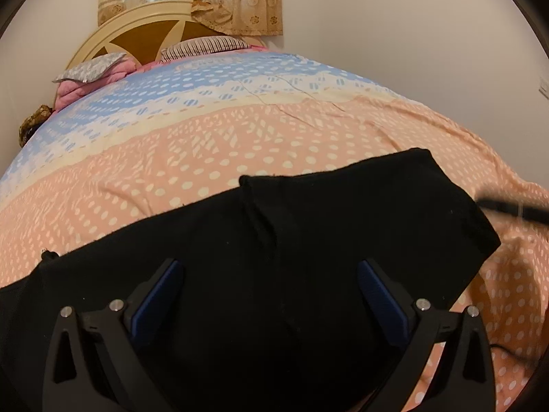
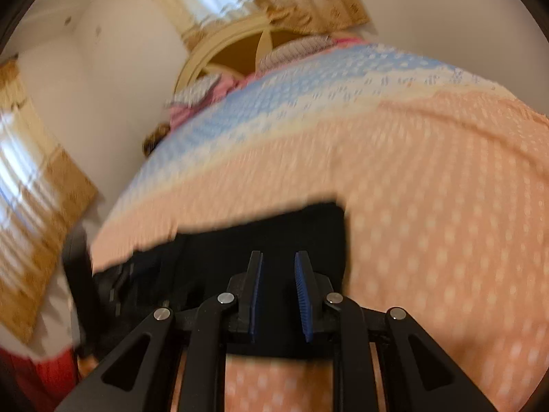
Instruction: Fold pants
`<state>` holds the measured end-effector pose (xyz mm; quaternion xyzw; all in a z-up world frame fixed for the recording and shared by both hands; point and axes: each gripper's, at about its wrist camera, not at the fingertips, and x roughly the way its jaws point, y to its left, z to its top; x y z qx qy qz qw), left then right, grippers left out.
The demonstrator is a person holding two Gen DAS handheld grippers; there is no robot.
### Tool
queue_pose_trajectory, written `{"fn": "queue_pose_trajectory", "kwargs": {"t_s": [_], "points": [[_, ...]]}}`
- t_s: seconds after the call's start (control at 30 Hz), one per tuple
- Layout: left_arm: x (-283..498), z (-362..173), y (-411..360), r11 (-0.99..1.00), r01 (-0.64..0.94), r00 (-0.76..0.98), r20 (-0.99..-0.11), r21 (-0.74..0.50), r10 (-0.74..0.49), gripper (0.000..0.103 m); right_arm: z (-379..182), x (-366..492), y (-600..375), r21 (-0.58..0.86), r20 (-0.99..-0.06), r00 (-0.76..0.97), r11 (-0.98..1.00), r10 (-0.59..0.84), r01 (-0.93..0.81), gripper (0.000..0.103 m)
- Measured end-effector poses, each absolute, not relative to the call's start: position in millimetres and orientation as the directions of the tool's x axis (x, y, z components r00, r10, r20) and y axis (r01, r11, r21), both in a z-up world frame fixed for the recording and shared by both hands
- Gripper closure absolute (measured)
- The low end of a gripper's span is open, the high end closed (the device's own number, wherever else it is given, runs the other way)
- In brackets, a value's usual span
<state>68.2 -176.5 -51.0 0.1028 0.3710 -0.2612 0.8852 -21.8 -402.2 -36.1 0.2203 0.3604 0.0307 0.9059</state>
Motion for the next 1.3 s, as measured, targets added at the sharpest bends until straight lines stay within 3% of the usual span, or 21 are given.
{"fn": "queue_pose_trajectory", "kwargs": {"t_s": [0.1, 0.23, 0.37, 0.53, 0.8, 0.9, 1.17, 1.3], "points": [[68.9, -55.6, -178.9, 0.839, 0.544, 0.58, -0.725, 0.005, -0.371, 0.0, -70.6, -23.4, -385.5, 0.388, -0.735, 0.646, 0.909, 0.205, 0.154, 0.083], [68.3, -49.8, -169.0, 0.834, 0.55, 0.553, -0.735, -0.031, -0.392, 0.0, -75.5, -23.9, -386.8, 0.428, -0.718, 0.673, 0.874, 0.176, 0.228, 0.083], [66.7, -40.8, -148.9, 0.839, 0.539, 0.544, -0.728, -0.078, -0.417, 0.0, -63.2, -26.6, -374.8, 0.365, -0.738, 0.668, 0.889, 0.096, 0.275, 0.083], [70.3, -34.4, -112.8, 0.87, 0.486, 0.582, -0.715, -0.077, -0.389, 0.0, -22.6, -35.5, -327.4, 0.331, -0.619, 0.783, 0.923, 0.056, 0.195, 0.083], [76.8, -33.0, -18.4, 0.944, 0.329, 0.671, -0.696, -0.03, -0.256, 0.0, -38.0, 15.8, -220.8, 0.378, -0.618, 0.746, 0.926, 0.248, 0.006, 0.083], [80.2, -38.8, 38.5, 0.977, 0.213, 0.708, -0.692, 0.019, -0.14, 0.0, -73.6, 32.2, -192.2, 0.367, -0.703, 0.66, 0.93, 0.264, 0.018, 0.082], [92.4, -41.3, 195.3, 0.985, -0.167, 0.721, -0.678, 0.03, 0.143, 0.0, -68.3, 25.8, -197.3, 0.425, -0.656, 0.706, 0.904, 0.267, 0.053, 0.083], [92.3, -42.1, 232.4, 0.966, -0.254, 0.727, -0.669, -0.054, 0.154, 0.0, -44.2, 13.3, -161.7, 0.387, -0.581, 0.752, 0.918, 0.313, -0.083, 0.083]]}}
